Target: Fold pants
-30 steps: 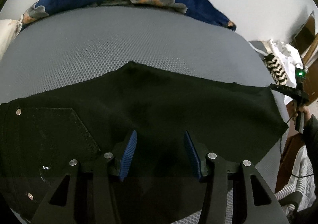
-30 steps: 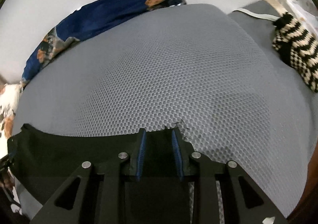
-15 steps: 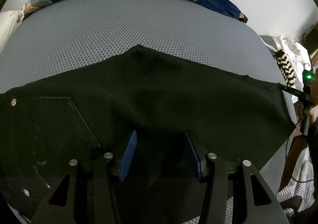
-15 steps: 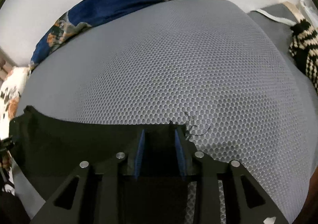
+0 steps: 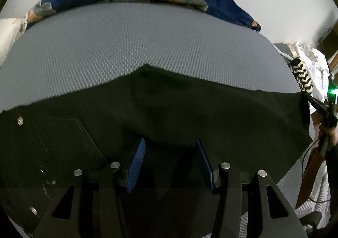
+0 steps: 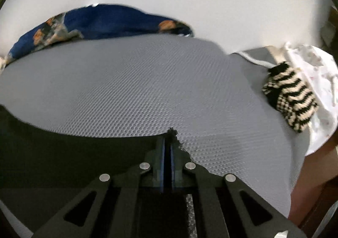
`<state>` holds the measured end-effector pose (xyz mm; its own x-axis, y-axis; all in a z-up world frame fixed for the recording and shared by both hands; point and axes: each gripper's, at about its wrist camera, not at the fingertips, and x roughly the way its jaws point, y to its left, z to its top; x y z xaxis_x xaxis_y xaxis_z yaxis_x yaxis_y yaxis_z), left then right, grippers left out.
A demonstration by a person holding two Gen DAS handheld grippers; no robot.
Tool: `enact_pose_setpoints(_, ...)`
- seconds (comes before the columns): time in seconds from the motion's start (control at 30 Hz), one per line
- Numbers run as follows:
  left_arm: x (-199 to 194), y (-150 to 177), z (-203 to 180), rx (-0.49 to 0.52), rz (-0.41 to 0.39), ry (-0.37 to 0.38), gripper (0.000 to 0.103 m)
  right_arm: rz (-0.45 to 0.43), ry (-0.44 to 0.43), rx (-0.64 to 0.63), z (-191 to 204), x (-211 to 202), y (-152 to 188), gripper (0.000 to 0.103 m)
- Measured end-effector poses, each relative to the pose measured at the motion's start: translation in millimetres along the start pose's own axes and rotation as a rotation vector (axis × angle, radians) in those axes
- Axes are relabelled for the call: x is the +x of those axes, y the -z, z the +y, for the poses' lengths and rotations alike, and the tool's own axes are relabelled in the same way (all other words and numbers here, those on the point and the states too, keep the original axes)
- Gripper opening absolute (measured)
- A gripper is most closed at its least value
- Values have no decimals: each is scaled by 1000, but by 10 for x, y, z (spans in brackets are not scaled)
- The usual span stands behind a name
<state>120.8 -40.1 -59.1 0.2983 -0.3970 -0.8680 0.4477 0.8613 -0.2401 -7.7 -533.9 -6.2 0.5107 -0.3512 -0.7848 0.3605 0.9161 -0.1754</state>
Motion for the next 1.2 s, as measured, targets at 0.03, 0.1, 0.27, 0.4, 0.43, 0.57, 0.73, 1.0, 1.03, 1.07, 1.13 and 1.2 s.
enact_pose_setpoints(0.03,-5,-1,9,4,-6,-2,51,1,10,1,-14,6,8,2)
enact_pose_setpoints(0.1,19,7,44,7,-12,-2,51,20,33,11,-16,88,7,2)
enact_pose_setpoints(0.27,172,57,207,-32,17,-8,51,154,54,92,-214,470,145,0)
enact_pose_setpoints(0.4,200,86,211,3,5,-11,51,147,56,130,-258,336,128,3)
enact_pose_setpoints(0.43,213,86,190,20,2,-22,51,144,57,134,-256,308,110,3)
enact_pose_setpoints(0.57,209,50,128,42,-1,-27,52,115,-4,127,-96,139,-68,6)
enact_pose_setpoints(0.73,35,61,182,40,-67,-21,52,77,-223,15,730,-59,-401,19)
enact_pose_setpoints(1.0,-170,86,516,5,-97,-95,52,150,-637,-236,2511,-85,-596,25)
enact_pose_setpoints(1.03,-181,81,562,-5,-93,-104,52,161,-670,-262,2714,-91,-589,25)
enact_pose_setpoints(1.07,-207,82,635,-20,-88,-111,52,169,-699,-297,2923,-95,-592,25)
enact_pose_setpoints(1.13,-270,94,737,-39,-93,-115,52,176,-747,-368,3300,-107,-608,26)
enact_pose_setpoints(1.2,-309,107,810,-46,-93,-119,52,183,-785,-436,3671,-117,-618,26)
